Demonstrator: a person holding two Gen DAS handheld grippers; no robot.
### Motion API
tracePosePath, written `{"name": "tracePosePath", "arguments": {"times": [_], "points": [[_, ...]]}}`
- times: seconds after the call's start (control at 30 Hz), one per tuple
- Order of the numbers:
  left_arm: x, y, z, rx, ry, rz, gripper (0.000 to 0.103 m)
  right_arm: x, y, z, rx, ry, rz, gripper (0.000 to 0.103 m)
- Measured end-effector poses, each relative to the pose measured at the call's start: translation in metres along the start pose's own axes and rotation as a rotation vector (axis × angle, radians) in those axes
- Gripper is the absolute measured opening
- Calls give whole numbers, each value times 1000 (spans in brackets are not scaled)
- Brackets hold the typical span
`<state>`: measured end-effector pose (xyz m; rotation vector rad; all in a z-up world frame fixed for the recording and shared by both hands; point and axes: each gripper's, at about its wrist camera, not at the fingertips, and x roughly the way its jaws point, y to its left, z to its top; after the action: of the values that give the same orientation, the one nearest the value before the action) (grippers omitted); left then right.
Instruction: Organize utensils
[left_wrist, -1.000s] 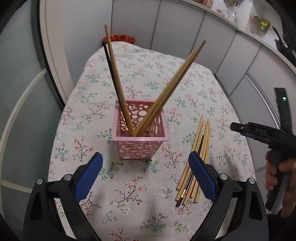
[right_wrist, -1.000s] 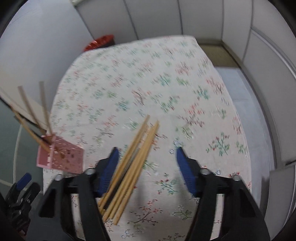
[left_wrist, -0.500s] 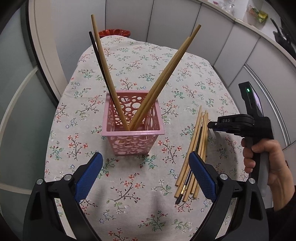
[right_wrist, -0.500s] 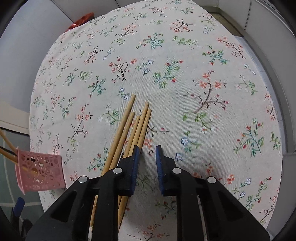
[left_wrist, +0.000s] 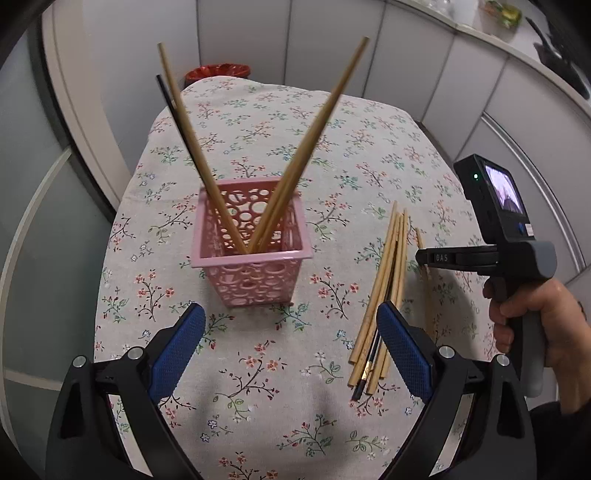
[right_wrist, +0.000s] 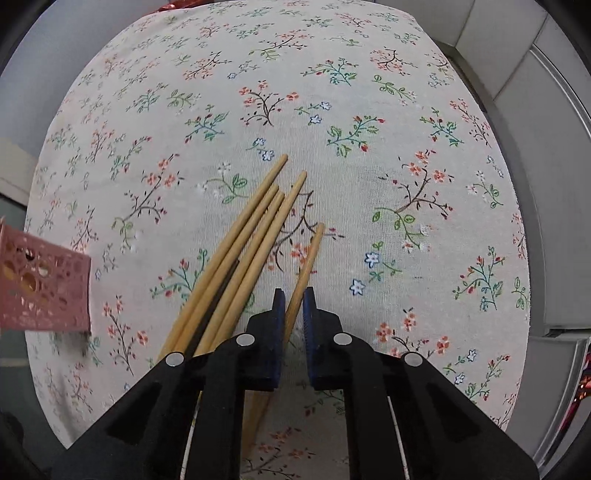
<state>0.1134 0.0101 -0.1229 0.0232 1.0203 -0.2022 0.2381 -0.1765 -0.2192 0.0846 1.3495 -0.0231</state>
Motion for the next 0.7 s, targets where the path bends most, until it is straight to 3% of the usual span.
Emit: {"name": "tracePosePath", "arguments": {"times": [0.17, 0.37, 0.53, 0.7], "points": [[-1, -17, -6, 74, 5, -18, 91, -6, -27, -17, 55, 9, 123, 5], [2, -36, -4, 107, 25, -51, 83, -33, -54, -35, 76, -45, 192, 5], [8, -58, 2, 149, 39, -90, 67, -65, -66, -44, 70, -109, 255, 5], [27, -78, 11, 175, 86, -113, 42, -91, -81, -50, 70, -163, 306, 5]]}}
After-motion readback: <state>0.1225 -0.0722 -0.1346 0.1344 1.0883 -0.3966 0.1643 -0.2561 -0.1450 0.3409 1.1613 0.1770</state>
